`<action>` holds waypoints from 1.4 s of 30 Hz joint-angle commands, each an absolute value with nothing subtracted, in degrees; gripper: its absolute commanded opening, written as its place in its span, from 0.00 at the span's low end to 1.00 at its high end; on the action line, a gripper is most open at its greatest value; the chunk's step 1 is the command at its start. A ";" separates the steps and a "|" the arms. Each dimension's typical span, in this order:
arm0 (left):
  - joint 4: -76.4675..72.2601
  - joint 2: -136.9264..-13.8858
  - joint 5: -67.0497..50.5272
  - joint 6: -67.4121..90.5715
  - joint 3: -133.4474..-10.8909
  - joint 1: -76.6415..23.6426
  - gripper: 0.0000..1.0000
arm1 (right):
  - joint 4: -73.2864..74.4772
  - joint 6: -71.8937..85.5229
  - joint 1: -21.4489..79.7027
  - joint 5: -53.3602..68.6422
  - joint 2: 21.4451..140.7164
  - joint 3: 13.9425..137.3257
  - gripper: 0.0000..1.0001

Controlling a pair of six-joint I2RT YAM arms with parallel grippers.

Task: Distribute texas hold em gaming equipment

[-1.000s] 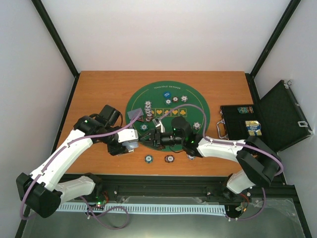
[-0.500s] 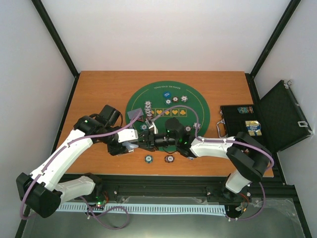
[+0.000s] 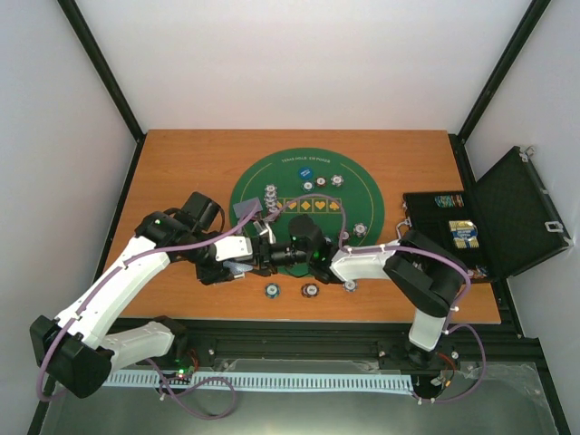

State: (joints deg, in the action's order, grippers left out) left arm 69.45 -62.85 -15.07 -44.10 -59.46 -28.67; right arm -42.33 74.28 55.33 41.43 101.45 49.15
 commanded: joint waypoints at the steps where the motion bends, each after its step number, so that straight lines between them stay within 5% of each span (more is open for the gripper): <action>1: 70.27 -62.56 -15.93 -43.92 -61.79 -28.86 0.27 | -45.30 74.62 55.37 42.19 103.16 48.95 0.69; 24: 69.70 -61.22 -14.38 -44.83 -59.93 -28.93 0.27 | -31.47 67.40 51.60 39.60 92.23 43.48 0.52; 27: 69.61 -61.09 -14.03 -44.86 -59.44 -28.92 0.27 | -28.33 66.07 51.27 38.87 90.24 43.65 0.42; 33: 69.03 -60.76 -13.78 -44.92 -58.63 -28.91 0.26 | -24.47 65.03 50.35 38.23 87.74 43.85 0.03; 42: 68.99 -60.75 -13.49 -44.58 -58.10 -28.89 0.26 | -16.29 61.17 44.74 38.82 79.75 41.27 0.03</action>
State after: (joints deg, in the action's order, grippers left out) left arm 69.49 -62.28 -12.88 -44.14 -57.87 -28.73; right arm -23.14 64.73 48.36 39.42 84.05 43.09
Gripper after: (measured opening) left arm 0.621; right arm 0.031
